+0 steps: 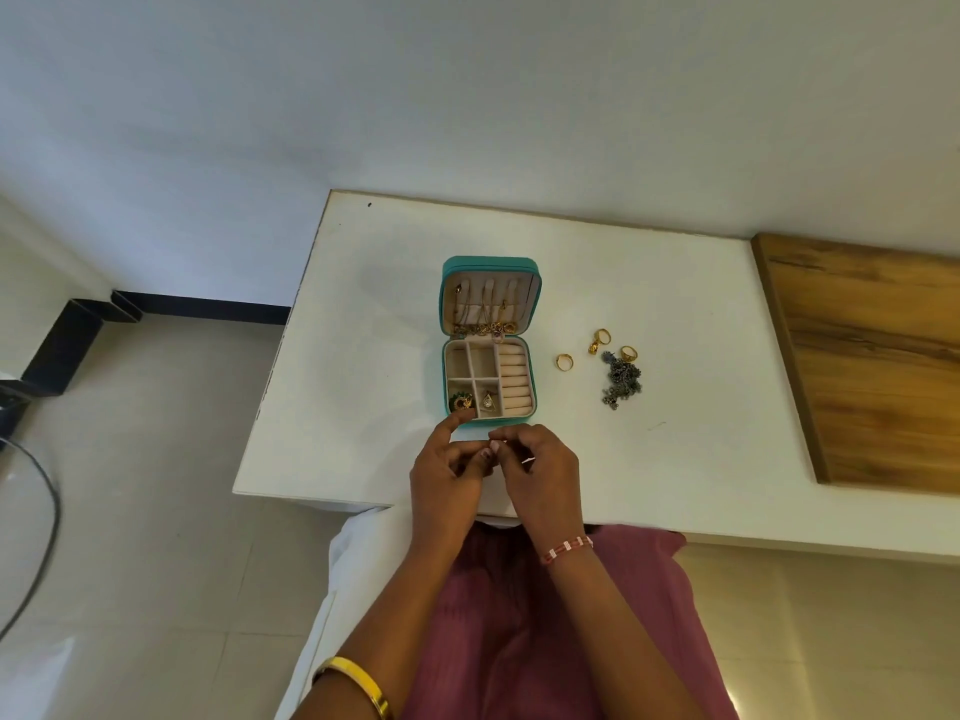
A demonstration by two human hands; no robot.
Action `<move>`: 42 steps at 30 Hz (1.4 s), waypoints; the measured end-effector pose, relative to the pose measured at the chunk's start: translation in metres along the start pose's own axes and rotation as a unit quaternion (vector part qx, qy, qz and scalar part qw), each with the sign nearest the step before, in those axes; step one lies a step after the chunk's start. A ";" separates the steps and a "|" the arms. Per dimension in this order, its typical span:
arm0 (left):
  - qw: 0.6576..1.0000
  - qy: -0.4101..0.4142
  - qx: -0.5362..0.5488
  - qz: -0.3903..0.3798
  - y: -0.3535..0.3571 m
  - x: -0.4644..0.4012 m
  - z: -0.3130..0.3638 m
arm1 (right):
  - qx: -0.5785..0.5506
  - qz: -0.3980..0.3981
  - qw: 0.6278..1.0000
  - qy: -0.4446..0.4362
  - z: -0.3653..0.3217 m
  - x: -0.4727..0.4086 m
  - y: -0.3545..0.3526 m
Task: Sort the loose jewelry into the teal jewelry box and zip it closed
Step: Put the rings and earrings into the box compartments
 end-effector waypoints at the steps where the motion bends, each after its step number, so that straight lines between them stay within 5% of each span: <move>1: 1.000 0.001 -0.002 -0.003 0.000 0.000 -0.001 | 0.003 0.000 1.000 -0.001 0.000 -0.001 0.000; 10: 0.992 -0.060 0.083 0.075 -0.004 -0.004 -0.004 | 0.013 0.033 0.999 -0.041 -0.017 -0.037 -0.005; 19: 0.996 -0.060 0.044 0.053 0.000 -0.003 -0.004 | 0.183 0.002 0.982 -0.052 -0.011 -0.051 0.009; 30: 0.999 0.011 -0.034 -0.036 0.029 0.001 0.015 | 0.101 0.124 0.987 -0.002 0.022 -0.062 -0.038; 42: 0.998 0.008 0.012 -0.054 0.069 -0.013 0.039 | 0.181 0.057 0.981 0.025 0.032 -0.103 -0.038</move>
Point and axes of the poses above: each hand's wrist, its own x-axis away from the middle knuckle, its own y-axis out of the palm, z = x × y, the point moved 2 cm from there along -x, towards the middle knuckle, and after that the axes turned 2 degrees about -x, right-handed, at the moved point
